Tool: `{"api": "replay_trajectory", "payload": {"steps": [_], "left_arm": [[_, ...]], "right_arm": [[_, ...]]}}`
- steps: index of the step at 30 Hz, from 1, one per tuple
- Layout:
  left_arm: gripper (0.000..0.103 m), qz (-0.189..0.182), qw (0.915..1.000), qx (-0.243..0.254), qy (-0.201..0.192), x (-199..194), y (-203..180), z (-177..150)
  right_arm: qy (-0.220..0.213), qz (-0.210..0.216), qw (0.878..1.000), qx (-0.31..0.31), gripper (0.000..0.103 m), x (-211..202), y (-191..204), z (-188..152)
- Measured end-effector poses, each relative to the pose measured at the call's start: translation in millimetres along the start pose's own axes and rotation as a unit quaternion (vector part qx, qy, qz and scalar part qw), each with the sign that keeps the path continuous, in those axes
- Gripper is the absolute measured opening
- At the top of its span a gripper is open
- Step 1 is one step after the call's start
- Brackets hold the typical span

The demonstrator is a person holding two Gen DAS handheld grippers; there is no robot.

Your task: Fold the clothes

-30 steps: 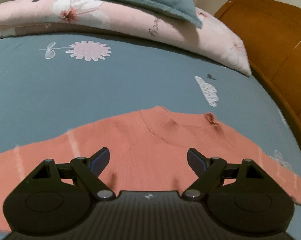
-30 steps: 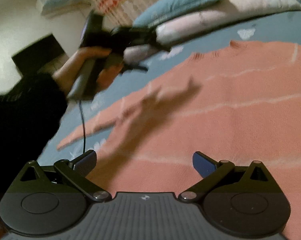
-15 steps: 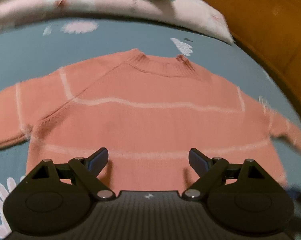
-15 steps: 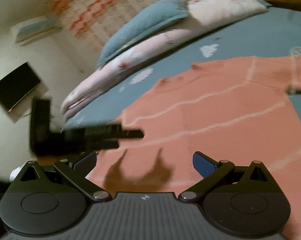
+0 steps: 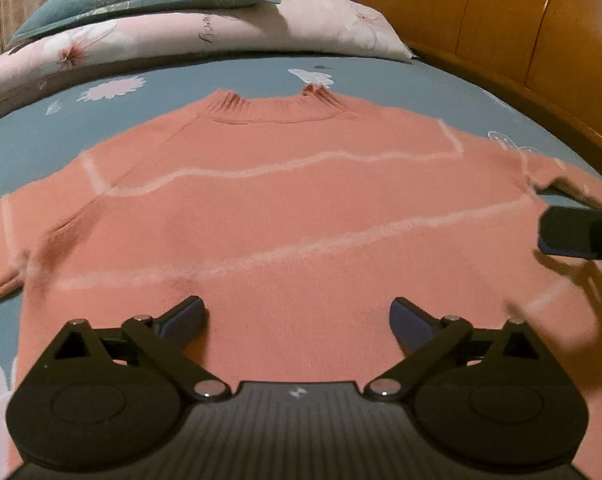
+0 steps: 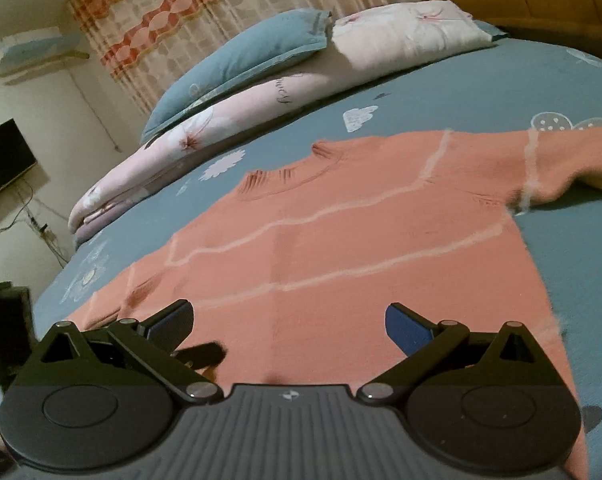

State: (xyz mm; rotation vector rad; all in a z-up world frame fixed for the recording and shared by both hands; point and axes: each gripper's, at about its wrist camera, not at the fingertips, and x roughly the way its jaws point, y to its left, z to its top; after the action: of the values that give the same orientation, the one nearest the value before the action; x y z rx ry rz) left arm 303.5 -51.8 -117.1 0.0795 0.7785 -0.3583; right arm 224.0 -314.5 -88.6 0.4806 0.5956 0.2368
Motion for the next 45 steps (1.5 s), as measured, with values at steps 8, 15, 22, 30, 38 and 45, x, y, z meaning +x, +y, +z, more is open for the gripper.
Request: {"api": "replay_trajectory", "payload": {"steps": [8, 15, 22, 30, 38, 45], "left_arm": [[0.099, -0.037, 0.9992, -0.017, 0.001, -18, 13, -15], [0.099, -0.037, 0.9992, 0.009, -0.011, -35, 17, -21], [0.099, -0.055, 0.9984, 0.006, -0.009, -29, 23, -14], [0.099, -0.065, 0.9978, -0.011, 0.007, -25, 28, -12], [0.102, -0.065, 0.9978, -0.001, 0.012, -19, 26, -17], [0.102, -0.078, 0.9969, -0.005, 0.008, -18, 32, -17]], "right_arm": [[0.009, -0.014, 0.999, -0.027, 0.103, 12, -4, -15], [0.007, -0.044, 0.996, -0.080, 0.103, 15, 10, -23], [0.008, -0.060, 0.994, -0.089, 0.103, 14, 16, -24], [-0.002, -0.058, 0.996, -0.068, 0.103, -6, 11, 32], [0.023, -0.072, 0.995, 0.060, 0.103, 35, -72, 129], [0.076, -0.096, 0.984, 0.128, 0.103, 83, -128, 134]]}}
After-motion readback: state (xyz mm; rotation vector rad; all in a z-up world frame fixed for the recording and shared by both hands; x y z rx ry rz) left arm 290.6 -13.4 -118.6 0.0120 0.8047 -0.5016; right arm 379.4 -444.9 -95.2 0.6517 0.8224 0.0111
